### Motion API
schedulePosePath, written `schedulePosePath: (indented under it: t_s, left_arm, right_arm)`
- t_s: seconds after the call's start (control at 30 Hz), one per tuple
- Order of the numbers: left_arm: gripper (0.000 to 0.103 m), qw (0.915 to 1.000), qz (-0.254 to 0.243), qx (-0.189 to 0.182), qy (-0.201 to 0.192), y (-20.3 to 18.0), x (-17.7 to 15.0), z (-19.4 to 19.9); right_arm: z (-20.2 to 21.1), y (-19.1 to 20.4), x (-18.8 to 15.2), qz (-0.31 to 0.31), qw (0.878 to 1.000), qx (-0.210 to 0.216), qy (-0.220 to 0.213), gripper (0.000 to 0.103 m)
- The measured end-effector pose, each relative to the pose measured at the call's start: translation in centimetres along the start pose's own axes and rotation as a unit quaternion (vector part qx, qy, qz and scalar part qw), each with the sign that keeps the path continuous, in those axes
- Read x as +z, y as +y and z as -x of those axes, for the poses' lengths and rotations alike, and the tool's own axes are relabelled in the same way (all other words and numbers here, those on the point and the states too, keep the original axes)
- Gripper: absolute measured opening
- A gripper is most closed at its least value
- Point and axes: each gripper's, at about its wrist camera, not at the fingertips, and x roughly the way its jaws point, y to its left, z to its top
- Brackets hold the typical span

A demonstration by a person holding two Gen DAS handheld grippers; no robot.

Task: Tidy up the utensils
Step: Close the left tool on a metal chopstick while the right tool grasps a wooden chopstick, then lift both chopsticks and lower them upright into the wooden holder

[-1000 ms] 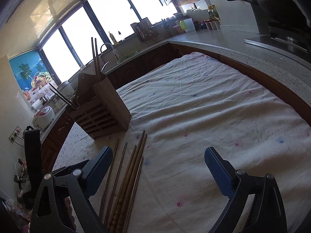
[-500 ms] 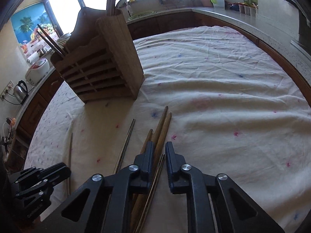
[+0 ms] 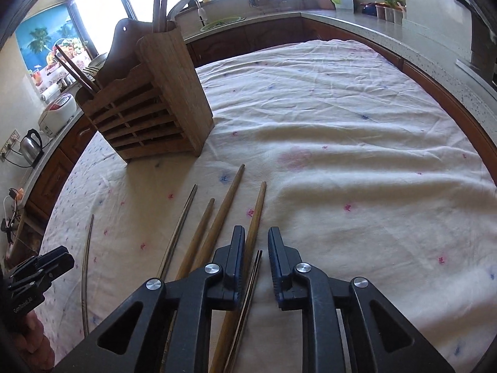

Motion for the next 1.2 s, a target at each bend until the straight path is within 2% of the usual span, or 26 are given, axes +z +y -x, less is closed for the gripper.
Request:
schedulePosePath:
  t_s: [0.13,0.17,0.27,0.33,0.4,0.43,0.53,0.63,0.8,0.97,1.2]
  left_arm:
    - [0.048,0.9997,0.000,0.004,0.024,-0.4,0.9,-1.7]
    - [0.045,0.9995,0.000,0.001,0.032,-0.5,1.0,-2.3]
    - [0.040,0.9992,-0.026,0.026,0.015,-1.6,1.3,-3.0]
    - [0.029,0.9986,-0.040,0.034,0.011,-2.2,1.5,-3.4]
    - [0.013,0.9980,-0.050,0.040,0.007,-2.4,1.7,-3.6]
    - [0.009,0.9979,-0.051,0.038,0.008,-2.4,1.8,-3.6]
    - [0.006,0.9986,-0.046,0.025,0.012,-2.1,2.0,-3.3]
    - [0.004,0.9993,-0.036,0.005,0.000,-1.7,1.7,-2.3]
    - [0.004,0.9988,-0.026,-0.024,-0.034,-1.5,1.5,1.2]
    - [0.004,0.9953,-0.020,-0.055,-0.077,-1.5,2.0,5.3]
    - [0.004,0.9871,-0.022,-0.081,-0.136,-1.8,2.7,10.5]
  right_arm:
    - [-1.1,0.7,1.1,0.007,1.000,-0.006,0.000,0.018]
    - [-1.6,1.0,1.3,0.011,1.000,-0.008,0.005,0.018]
    - [-2.3,2.0,1.6,0.034,0.999,-0.023,0.001,0.019]
    - [-2.4,2.3,1.6,0.040,0.999,-0.027,0.000,0.016]
    - [-2.4,2.0,1.5,0.043,0.999,-0.028,-0.005,0.010]
    - [-2.3,1.8,1.5,0.042,0.999,-0.028,-0.007,0.009]
    - [-2.1,1.5,1.5,0.028,0.999,-0.014,-0.007,0.007]
    - [-1.3,1.5,1.3,0.008,1.000,0.022,-0.014,0.006]
    - [2.7,2.5,1.2,0.002,0.996,0.071,-0.057,0.005]
    - [7.5,3.1,1.6,-0.002,0.989,0.101,-0.106,0.005]
    - [13.2,3.6,2.2,0.003,0.978,0.121,-0.168,0.005]
